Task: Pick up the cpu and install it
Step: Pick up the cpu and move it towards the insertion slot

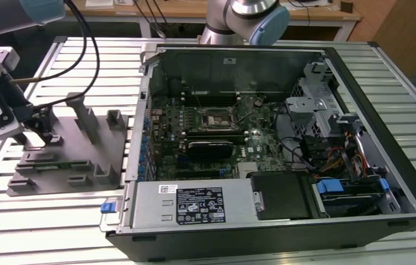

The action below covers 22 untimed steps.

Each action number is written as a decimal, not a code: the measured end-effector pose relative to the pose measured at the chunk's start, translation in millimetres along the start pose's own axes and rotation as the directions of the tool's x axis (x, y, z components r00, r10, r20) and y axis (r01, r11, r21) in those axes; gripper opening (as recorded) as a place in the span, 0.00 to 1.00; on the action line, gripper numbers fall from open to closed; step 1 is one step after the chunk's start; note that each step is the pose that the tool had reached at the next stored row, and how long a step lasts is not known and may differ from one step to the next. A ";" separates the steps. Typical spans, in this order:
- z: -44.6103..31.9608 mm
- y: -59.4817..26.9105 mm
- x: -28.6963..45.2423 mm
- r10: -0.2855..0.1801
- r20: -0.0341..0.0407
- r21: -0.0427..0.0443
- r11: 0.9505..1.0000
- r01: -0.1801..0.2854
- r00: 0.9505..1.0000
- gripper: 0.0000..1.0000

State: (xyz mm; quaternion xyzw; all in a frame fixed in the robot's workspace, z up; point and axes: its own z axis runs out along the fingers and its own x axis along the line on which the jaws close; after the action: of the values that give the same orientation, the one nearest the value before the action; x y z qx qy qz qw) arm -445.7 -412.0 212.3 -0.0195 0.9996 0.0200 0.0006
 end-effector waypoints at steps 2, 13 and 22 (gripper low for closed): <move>-1.4 0.1 0.0 0.000 0.000 0.000 1.000 0.000 1.000 0.53; -6.3 0.3 0.0 0.000 0.000 0.000 1.000 0.000 1.000 0.53; -12.0 0.5 0.0 0.000 0.000 0.000 1.000 0.000 1.000 0.53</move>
State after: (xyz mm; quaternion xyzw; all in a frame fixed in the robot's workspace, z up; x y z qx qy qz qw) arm -445.7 -412.0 224.3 -0.0195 0.9996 0.0200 0.0005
